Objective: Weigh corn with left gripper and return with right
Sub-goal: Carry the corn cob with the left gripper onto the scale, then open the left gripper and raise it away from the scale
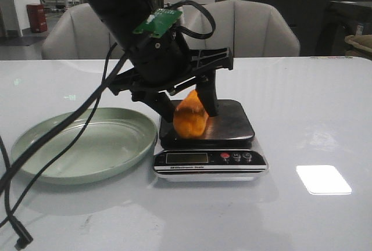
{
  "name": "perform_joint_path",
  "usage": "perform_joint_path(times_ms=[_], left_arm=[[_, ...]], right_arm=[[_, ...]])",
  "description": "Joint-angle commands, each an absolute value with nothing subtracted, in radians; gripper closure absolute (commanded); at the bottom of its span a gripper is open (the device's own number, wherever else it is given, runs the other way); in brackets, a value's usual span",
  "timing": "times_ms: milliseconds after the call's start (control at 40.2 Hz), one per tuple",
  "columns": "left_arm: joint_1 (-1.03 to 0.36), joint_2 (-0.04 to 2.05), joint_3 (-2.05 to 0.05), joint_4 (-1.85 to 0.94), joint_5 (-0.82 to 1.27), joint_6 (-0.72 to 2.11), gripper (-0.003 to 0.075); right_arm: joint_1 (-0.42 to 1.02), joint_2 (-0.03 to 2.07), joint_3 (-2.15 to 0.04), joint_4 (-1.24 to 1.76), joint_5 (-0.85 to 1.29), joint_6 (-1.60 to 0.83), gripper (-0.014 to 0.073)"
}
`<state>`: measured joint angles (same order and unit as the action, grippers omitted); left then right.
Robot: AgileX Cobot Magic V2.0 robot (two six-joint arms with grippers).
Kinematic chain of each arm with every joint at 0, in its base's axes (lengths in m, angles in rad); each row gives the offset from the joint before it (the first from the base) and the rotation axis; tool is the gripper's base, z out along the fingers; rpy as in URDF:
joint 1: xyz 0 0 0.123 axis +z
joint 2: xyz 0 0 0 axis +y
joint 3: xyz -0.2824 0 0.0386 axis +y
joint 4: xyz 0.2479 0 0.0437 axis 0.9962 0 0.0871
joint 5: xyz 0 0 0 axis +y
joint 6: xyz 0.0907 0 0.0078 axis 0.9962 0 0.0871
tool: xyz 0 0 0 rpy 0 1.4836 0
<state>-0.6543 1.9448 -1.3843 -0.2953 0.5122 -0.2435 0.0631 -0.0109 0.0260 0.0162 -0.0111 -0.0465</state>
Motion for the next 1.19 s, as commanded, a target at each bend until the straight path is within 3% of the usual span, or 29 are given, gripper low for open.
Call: perform_joint_path(times_ms=[0, 473, 1169], left_arm=[[-0.660, 1.894, -1.417, -0.316, 0.449, -0.244, 0.0152], [-0.656, 1.783, -1.391, -0.223, 0.486, -0.244, 0.0157], [-0.655, 1.047, -0.883, 0.036, 0.340, -0.244, 0.0157]], right_arm=[[0.054, -0.030, 0.030, 0.006, -0.098, -0.054, 0.0416], [0.054, -0.030, 0.030, 0.006, -0.098, -0.054, 0.0416], [0.054, -0.030, 0.030, 0.006, -0.098, -0.054, 0.0416]])
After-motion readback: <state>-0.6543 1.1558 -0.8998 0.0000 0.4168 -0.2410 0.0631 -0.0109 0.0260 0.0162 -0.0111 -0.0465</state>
